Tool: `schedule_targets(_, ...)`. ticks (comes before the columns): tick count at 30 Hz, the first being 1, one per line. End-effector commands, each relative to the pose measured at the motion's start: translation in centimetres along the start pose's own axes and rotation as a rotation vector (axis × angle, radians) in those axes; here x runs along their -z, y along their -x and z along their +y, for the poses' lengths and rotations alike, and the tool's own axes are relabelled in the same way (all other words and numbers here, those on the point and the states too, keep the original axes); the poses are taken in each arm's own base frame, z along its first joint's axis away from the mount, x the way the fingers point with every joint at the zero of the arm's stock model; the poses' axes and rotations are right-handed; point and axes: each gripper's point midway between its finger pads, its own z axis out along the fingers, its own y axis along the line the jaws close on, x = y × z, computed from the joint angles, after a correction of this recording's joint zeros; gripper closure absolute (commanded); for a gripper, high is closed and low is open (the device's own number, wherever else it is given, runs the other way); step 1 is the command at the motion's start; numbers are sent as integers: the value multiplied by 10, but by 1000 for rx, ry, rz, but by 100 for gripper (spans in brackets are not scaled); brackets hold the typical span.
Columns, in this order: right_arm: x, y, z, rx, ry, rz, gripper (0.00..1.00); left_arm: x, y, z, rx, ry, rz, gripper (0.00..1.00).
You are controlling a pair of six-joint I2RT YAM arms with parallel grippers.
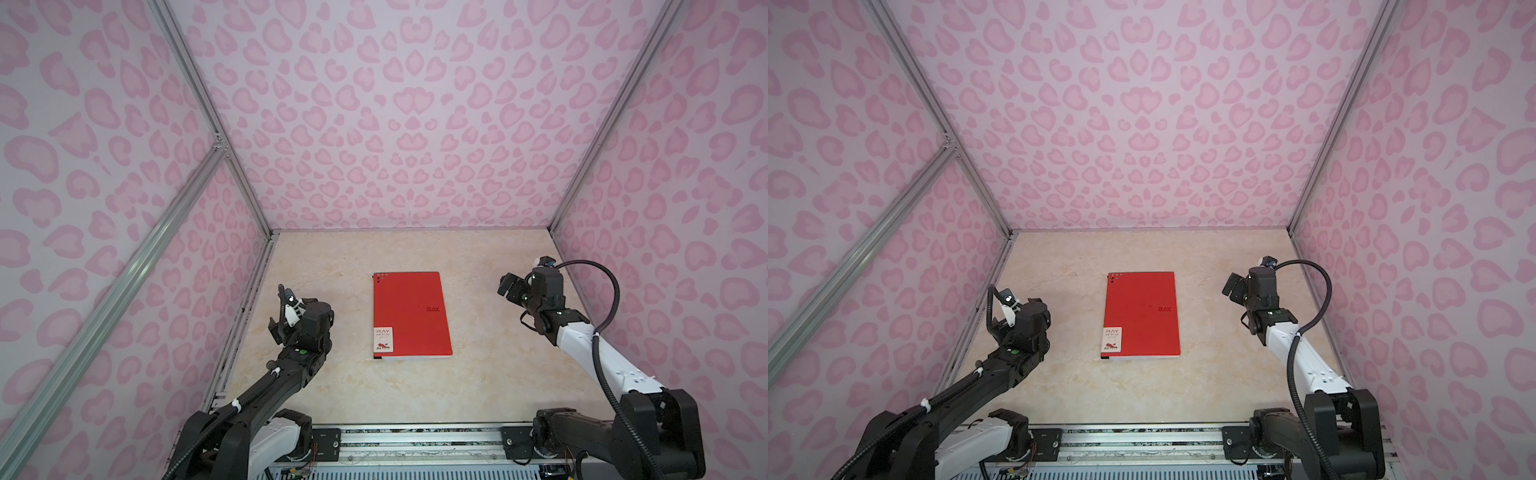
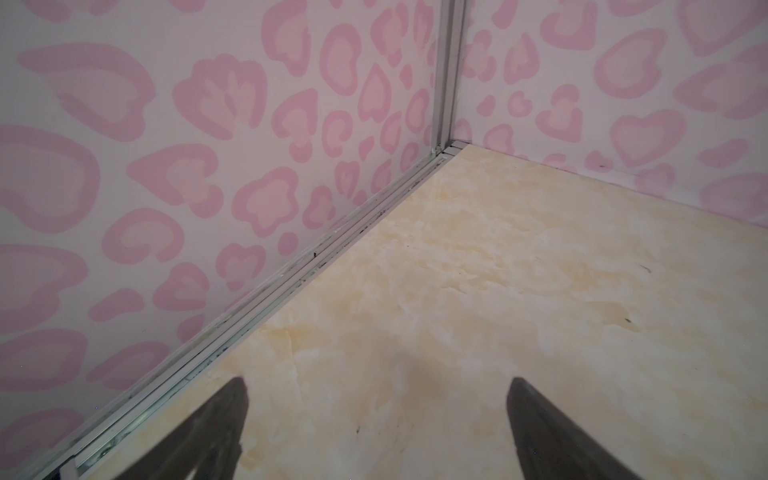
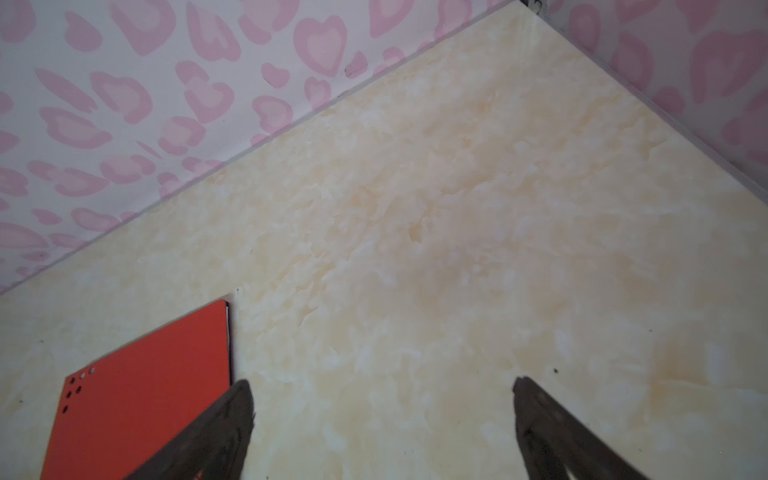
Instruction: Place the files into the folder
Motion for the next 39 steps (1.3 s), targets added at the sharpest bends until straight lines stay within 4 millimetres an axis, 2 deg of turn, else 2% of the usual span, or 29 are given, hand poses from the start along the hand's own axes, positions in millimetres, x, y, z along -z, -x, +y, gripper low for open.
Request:
schedule_targets(1,7,4,-15,154,-43,-140,2,-15,2,-4,49,-54,-39,2)
schedule_targets(3,15,5,-22,184,-54,-210,2,-20,-2,-9,25,-101,-54,2)
schedule_targets(7,21,-1,-40,207,-105,-310,2,-20,8,-43,-4,-367,-143,2)
schedule_targets(9,20,-6,-48,211,-132,-332,2,-27,-2,-40,16,-377,-152,2)
schedule_targets(10,19,-9,-50,230,-135,-336,2,-26,-1,-46,28,-448,-174,2)
schedule_targets(11,17,-13,-51,239,-138,-333,2,-27,-10,-49,5,-465,-149,2)
schedule_targets(13,16,-18,-60,223,-165,-344,2,-29,-5,-47,29,-449,-177,2)
schedule_targets(14,16,-20,-61,220,-167,-353,2,-30,-11,-47,16,-449,-138,2)
schedule_targets(15,17,-20,-63,219,-162,-375,2,-31,-9,-47,33,-456,-164,2)
schedule_targets(18,18,-15,-59,223,-134,-425,2,-44,-10,-63,-6,-496,-94,2)
schedule_targets(20,12,-10,-62,184,-128,-446,2,-46,-14,-66,-25,-502,-61,2)
schedule_targets(24,-18,0,-57,210,-95,-345,2,-47,-12,-66,-24,-499,-63,2)
schedule_targets(27,-26,4,-48,269,-50,-365,2,-47,-12,-66,-26,-499,-65,2)
schedule_targets(29,-28,-4,-61,230,-80,-424,2,-47,-13,-66,-26,-497,-63,2)
schedule_targets(31,-32,-11,-44,295,26,-449,1,-47,-13,-66,-27,-499,-64,2)
schedule_targets(33,-48,-18,-37,343,42,-309,1,-47,-12,-66,-28,-497,-64,2)
schedule_targets(34,-56,-16,-25,370,90,-283,1,-47,-13,-67,-29,-497,-61,2)
schedule_targets(39,-55,-17,-27,367,91,-290,1,-48,-13,-68,-34,-494,-59,2)
